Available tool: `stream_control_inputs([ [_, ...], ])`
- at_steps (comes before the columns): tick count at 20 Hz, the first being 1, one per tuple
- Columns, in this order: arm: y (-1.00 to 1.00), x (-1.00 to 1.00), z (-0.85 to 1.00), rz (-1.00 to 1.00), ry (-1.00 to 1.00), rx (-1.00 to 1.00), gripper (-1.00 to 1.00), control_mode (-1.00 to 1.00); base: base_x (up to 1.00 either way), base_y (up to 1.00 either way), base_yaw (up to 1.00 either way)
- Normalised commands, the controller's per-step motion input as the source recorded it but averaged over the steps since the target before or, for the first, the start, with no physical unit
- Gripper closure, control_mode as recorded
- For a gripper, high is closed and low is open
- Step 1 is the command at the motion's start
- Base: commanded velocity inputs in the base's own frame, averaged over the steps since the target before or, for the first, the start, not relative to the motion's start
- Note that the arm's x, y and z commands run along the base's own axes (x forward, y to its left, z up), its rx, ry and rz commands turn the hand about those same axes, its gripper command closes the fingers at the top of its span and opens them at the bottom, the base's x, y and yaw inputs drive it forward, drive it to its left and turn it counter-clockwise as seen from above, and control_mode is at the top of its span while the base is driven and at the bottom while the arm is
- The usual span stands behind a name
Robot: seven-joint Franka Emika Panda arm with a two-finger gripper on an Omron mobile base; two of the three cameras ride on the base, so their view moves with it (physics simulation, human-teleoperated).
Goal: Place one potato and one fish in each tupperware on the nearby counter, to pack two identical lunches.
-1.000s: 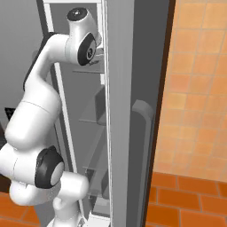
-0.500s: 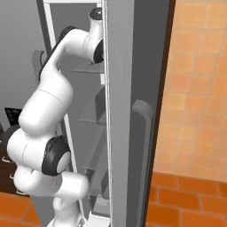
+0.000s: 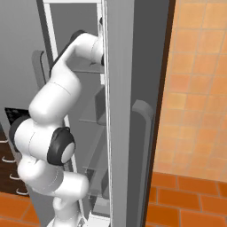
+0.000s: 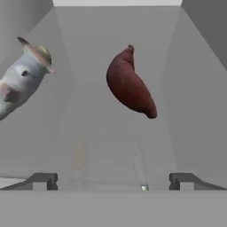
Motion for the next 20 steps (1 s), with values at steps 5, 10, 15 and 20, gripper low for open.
stream_control_inputs([
  [5, 0.05, 0.90, 0.00, 0.00, 0.00, 0.00, -1.00, -1.00, 0.00, 0.00, 0.00],
  [10, 0.00, 0.66, 0.12, 0.00, 0.00, 0.00, -1.00, -1.00, 0.00, 0.00, 0.00],
  [15, 0.00, 0.35, -0.04, 0.00, -0.01, 0.00, -1.00, -1.00, 0.00, 0.00, 0.00],
  [20, -0.11, 0.18, -0.11, 0.00, -0.08, 0.03, -1.00, -1.00, 0.00, 0.00, 0.00],
])
